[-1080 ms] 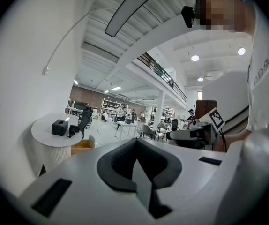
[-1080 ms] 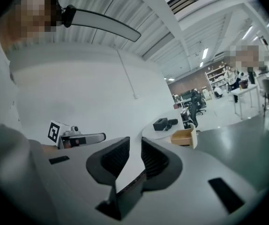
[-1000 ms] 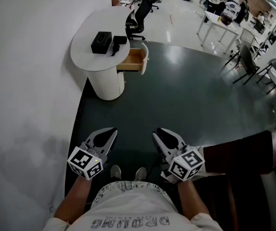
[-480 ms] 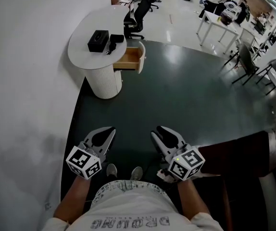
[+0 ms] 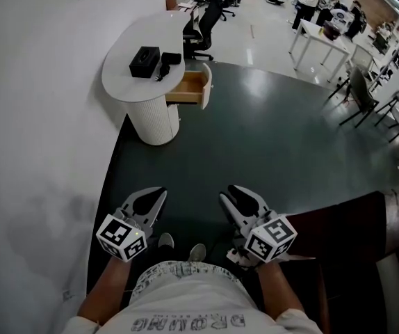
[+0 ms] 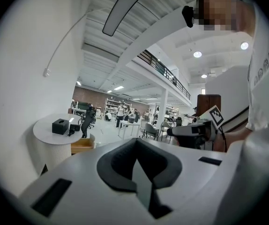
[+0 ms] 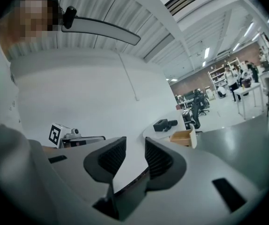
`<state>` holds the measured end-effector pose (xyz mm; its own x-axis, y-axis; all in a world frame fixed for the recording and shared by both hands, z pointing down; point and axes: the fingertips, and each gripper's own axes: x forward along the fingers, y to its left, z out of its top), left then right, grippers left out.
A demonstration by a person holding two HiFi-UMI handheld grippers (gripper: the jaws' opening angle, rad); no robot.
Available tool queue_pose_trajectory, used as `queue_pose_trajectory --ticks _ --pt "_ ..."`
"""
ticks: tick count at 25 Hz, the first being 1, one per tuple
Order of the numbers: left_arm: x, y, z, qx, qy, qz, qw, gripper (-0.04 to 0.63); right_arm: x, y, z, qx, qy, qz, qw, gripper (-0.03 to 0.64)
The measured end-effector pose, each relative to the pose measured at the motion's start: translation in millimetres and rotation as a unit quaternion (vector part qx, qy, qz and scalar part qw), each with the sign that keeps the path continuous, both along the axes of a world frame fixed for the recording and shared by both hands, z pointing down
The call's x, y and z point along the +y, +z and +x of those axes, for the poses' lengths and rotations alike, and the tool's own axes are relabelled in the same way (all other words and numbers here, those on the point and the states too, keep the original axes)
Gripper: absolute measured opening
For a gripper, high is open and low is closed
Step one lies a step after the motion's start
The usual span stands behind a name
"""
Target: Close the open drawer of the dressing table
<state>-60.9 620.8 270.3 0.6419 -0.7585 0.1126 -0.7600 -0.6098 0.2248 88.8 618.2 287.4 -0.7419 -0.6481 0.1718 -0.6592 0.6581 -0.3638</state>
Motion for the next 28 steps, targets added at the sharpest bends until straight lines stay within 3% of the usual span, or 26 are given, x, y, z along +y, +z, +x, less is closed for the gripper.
queue_pose_trajectory --ticks 13,28 --pt "-35.5 -3.0 9.2 0.008 0.001 0.008 0.9999 0.015 -26.4 2.5 17.5 0.001 0.012 -0.005 1.000 0.132" --pt "-135.0 14.2 -9.8 0.011 0.020 -0.003 0.9997 0.015 -120.5 18.0 -3.5 0.001 0.029 -0.017 0.999 0.130"
